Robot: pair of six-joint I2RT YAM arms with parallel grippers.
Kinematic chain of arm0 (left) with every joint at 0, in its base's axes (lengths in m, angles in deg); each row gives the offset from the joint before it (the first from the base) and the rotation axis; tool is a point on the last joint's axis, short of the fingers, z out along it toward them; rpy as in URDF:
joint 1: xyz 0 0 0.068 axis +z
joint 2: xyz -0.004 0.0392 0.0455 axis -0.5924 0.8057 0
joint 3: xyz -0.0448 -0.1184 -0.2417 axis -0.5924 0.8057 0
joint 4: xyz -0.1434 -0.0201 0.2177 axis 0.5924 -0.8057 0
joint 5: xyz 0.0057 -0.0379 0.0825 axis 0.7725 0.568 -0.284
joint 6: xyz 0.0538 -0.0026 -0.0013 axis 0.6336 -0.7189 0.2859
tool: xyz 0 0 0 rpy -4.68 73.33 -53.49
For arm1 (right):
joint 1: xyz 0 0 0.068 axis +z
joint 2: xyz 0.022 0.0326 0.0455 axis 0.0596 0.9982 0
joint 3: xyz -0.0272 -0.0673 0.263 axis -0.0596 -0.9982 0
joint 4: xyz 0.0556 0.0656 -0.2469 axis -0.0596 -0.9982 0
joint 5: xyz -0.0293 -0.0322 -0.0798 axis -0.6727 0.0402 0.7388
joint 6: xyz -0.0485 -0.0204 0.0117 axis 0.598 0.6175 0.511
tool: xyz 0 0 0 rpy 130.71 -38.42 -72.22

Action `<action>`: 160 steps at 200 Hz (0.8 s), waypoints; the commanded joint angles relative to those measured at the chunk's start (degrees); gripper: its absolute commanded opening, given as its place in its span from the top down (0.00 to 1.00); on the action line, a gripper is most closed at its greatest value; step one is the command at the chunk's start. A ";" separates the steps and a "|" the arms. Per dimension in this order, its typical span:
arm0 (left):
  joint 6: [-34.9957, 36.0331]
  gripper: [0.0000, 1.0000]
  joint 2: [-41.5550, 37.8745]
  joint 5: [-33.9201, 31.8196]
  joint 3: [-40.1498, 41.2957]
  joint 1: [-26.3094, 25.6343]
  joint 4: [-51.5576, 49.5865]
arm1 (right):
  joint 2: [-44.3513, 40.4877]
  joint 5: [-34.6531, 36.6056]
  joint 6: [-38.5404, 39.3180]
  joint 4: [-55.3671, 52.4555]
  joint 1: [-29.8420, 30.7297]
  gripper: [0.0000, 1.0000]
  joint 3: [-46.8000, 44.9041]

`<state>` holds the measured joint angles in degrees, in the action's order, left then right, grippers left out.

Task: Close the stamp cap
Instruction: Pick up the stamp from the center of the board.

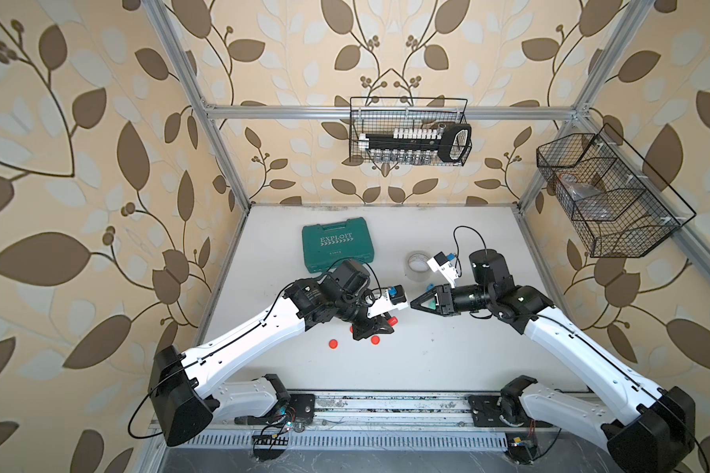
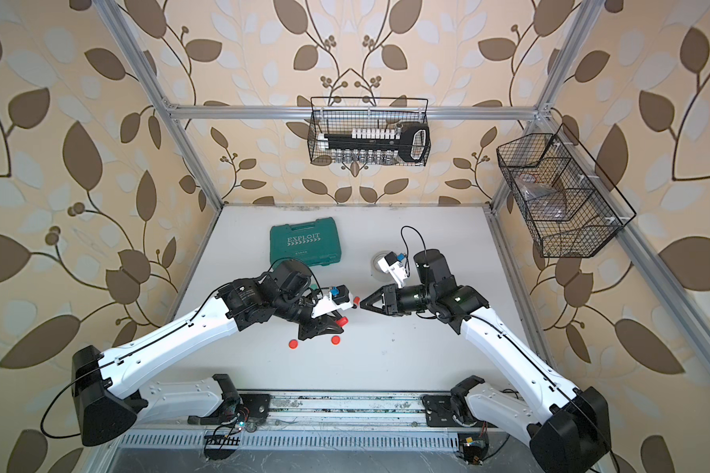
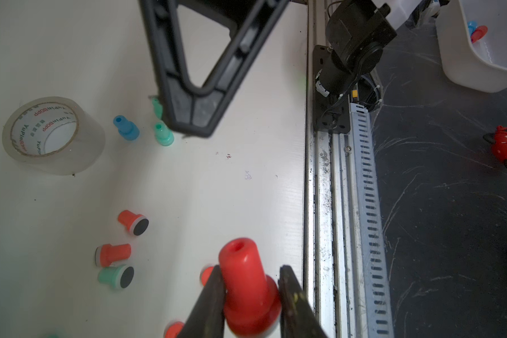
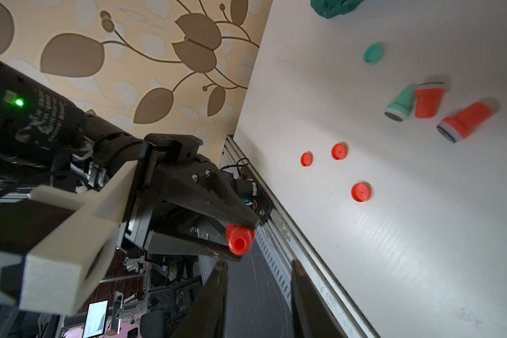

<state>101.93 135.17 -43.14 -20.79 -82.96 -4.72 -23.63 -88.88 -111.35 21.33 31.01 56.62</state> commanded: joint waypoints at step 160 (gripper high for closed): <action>6.64 1.00 -3.86 3.91 1.25 -1.71 0.86 | 7.83 -1.58 -12.58 11.83 11.87 0.79 -1.15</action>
<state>107.24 132.92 -41.54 -20.04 -83.98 -4.81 -16.65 -89.31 -122.22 30.03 42.57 56.38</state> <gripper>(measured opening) 0.278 0.232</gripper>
